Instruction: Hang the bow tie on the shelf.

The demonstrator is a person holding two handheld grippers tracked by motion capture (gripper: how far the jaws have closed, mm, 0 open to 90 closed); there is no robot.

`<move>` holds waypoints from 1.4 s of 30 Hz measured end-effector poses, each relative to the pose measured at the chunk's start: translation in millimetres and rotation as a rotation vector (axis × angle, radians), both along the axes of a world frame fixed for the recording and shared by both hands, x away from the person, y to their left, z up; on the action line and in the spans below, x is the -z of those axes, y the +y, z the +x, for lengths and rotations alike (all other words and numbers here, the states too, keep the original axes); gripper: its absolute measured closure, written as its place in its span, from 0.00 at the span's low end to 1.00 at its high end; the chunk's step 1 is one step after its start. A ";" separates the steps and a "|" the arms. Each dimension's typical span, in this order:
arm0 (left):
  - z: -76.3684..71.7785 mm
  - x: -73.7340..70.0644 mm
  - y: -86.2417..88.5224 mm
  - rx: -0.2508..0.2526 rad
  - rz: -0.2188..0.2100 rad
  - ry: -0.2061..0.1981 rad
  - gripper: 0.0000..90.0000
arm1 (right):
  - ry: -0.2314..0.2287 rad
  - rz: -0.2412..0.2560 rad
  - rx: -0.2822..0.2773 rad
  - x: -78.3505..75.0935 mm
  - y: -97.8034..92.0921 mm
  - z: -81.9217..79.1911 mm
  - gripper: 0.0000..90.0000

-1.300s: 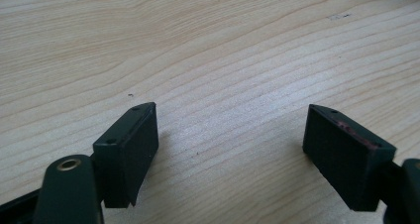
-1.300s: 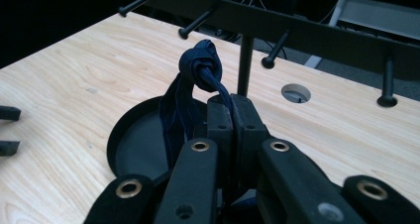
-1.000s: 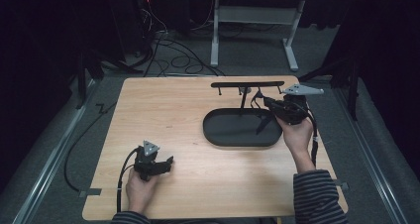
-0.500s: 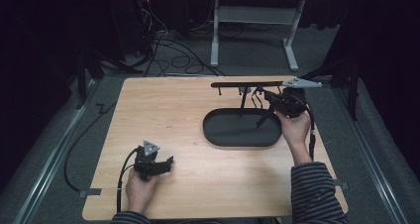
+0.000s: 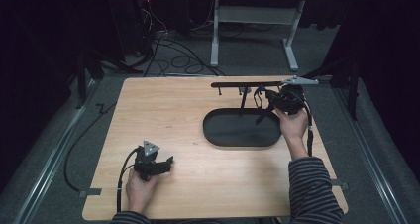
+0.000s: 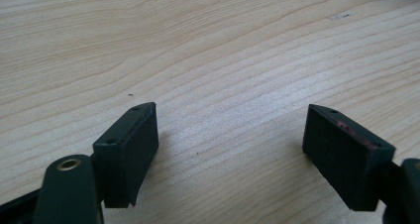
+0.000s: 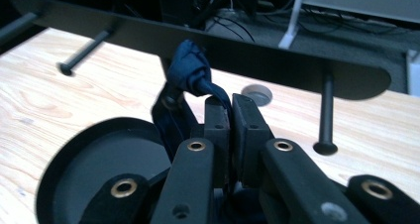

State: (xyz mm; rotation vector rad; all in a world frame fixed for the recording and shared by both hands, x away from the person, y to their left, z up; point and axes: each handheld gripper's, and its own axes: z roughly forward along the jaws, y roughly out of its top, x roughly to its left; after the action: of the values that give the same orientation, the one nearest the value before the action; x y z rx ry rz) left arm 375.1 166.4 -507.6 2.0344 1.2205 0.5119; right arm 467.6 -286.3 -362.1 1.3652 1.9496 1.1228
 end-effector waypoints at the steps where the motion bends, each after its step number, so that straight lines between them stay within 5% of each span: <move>1: 0.0 0.0 0.0 0.000 0.000 0.000 0.25 | 0.005 -0.003 0.004 0.9 -0.1 0.6 0.97; 15: 0.0 0.0 0.0 0.000 0.000 0.000 0.24 | 0.020 0.018 0.008 5.0 -2.9 0.5 0.90; 42: 0.0 0.0 -0.1 0.000 0.001 0.000 0.24 | 0.008 0.079 -0.028 4.7 -17.0 -27.2 0.70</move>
State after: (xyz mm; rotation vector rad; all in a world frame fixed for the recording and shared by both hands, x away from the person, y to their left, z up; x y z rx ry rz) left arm 375.1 166.3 -507.6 2.0349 1.2203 0.5126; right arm 440.4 -303.3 -366.8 1.3892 1.9545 1.2204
